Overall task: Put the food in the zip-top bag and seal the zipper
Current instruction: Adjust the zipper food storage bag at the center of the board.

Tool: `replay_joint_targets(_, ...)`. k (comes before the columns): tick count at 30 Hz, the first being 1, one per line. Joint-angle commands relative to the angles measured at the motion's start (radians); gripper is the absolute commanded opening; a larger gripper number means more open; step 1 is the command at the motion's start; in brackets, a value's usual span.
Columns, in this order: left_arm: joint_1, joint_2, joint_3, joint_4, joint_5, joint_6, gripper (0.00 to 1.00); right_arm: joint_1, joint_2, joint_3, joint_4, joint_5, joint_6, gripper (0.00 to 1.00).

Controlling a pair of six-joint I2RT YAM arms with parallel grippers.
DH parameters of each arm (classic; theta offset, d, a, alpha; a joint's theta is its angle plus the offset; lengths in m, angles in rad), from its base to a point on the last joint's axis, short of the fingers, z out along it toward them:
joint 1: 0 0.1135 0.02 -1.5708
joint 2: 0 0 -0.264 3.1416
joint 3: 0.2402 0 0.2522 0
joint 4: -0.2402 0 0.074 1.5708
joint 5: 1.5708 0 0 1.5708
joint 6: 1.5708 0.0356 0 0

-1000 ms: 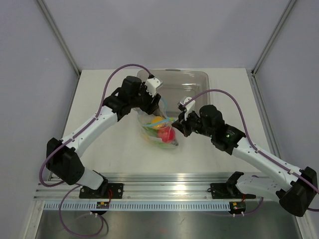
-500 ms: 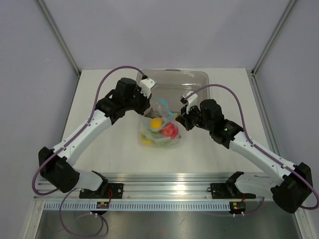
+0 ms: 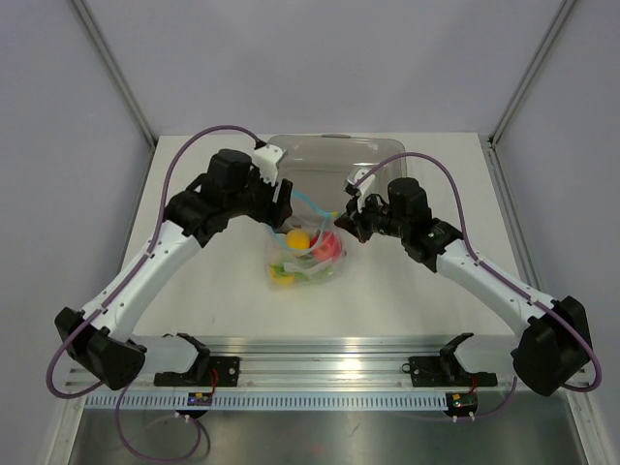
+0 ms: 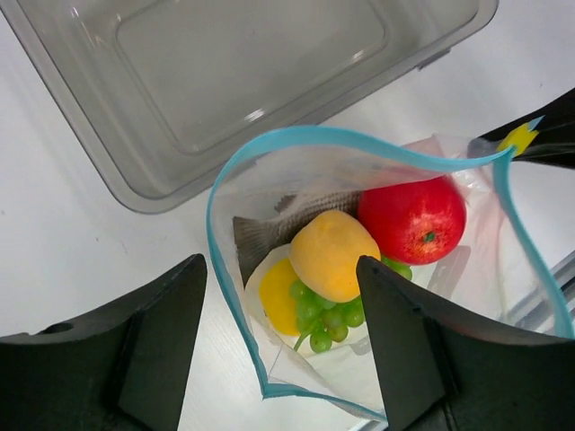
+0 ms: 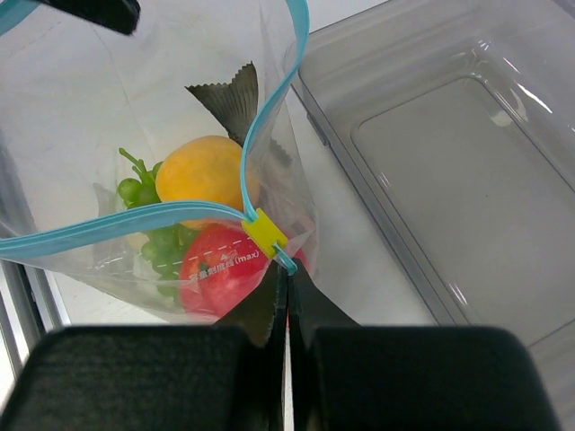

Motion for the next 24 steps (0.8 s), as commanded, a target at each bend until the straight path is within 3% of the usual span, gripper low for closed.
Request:
replay_joint_targets(1,-0.001,-0.086,0.047,0.113,0.073,0.048,0.72,-0.002,0.008,0.055,0.03,-0.059,-0.074,0.0)
replay_joint_targets(6,-0.038,-0.037,0.115,0.175,0.284,0.151,0.69,-0.016,0.018,0.068,0.022,-0.096,-0.082,0.0)
replay_joint_targets(13,-0.07,-0.042,-0.029,0.363,0.51,0.226,0.66,-0.019,-0.029,0.051,0.02,-0.156,-0.077,0.0)
replay_joint_targets(19,-0.072,-0.005,-0.078,0.451,0.578,0.194,0.61,-0.022,-0.089,0.033,0.01,-0.183,-0.07,0.0)
replay_joint_targets(24,-0.073,0.044,-0.046,0.425,0.602,0.183,0.57,-0.024,-0.114,0.013,0.011,-0.194,-0.068,0.0)
